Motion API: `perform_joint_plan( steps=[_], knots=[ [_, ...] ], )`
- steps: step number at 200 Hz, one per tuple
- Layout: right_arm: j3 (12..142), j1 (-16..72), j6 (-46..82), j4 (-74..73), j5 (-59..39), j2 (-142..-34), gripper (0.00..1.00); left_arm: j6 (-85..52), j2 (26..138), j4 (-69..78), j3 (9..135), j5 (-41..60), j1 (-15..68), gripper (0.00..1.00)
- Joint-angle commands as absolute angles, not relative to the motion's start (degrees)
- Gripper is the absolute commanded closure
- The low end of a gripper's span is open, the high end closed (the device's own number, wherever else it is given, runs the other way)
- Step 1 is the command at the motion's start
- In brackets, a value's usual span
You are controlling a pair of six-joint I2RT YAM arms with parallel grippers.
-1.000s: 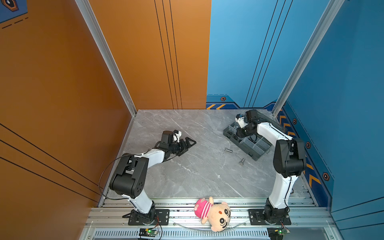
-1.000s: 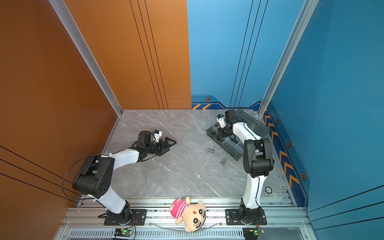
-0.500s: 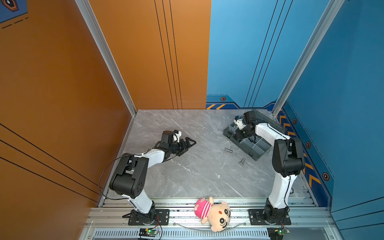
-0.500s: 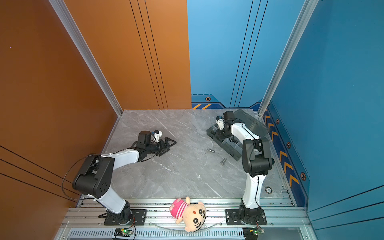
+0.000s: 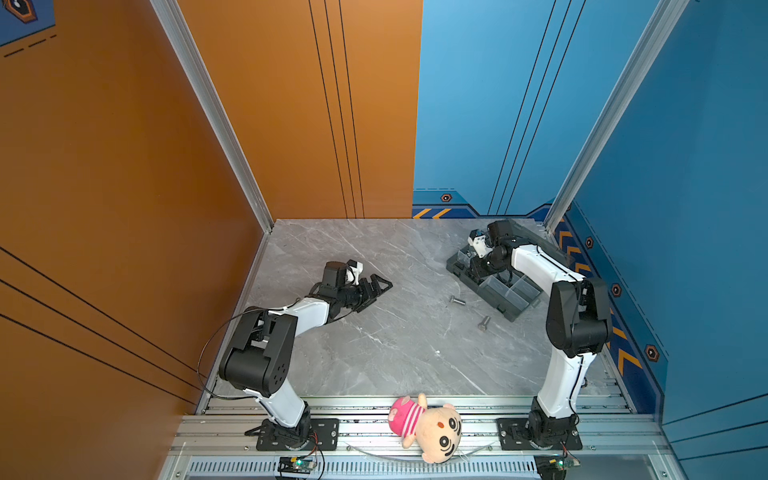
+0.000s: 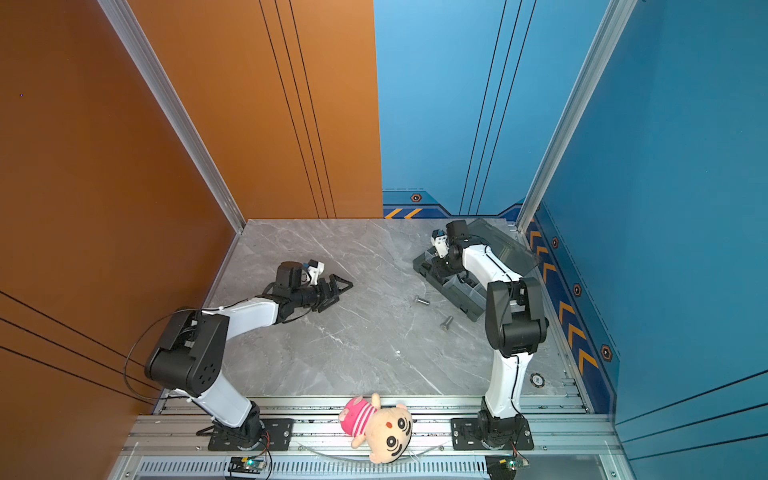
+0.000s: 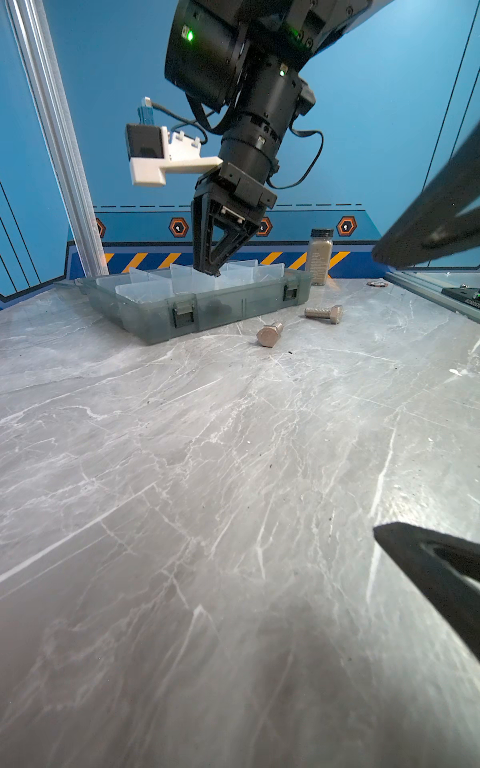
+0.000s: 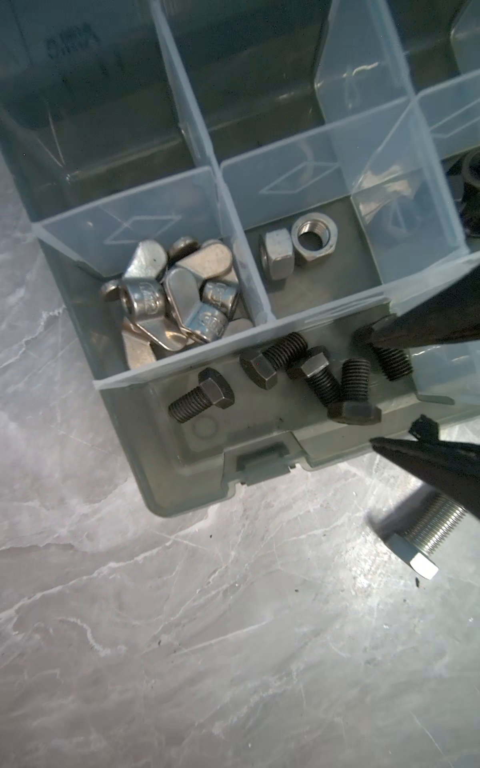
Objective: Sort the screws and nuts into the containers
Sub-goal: 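Open the right gripper to drop the black bolt into a compartment, then move the open right gripper over the silver bolt on the table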
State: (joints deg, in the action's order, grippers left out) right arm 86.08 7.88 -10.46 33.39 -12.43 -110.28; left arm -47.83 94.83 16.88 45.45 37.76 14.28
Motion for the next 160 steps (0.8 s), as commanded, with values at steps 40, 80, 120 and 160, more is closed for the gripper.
perform_joint_plan(
  steps=[40, 80, 120, 160],
  knots=[
    [85.4, 10.5, -24.5, 39.9, -22.1, -103.6, 0.61, -46.7, 94.4, 16.5, 45.8, 37.9, 14.5, 0.02],
    [84.2, 12.2, -29.1, 40.7, -24.9, -103.9, 0.6, -46.7, 94.1, 16.8, 45.6, 37.9, 14.5, 0.02],
    [84.3, 15.2, -31.4, 43.6, -22.1, -107.1, 0.6, -46.7, 93.7, 16.8, 45.3, 38.0, 14.3, 0.02],
    [84.8, 18.4, -32.5, 46.1, -15.4, -111.2, 0.62, -46.7, 93.6, 16.8, 45.3, 38.1, 14.2, 0.02]
  ],
)
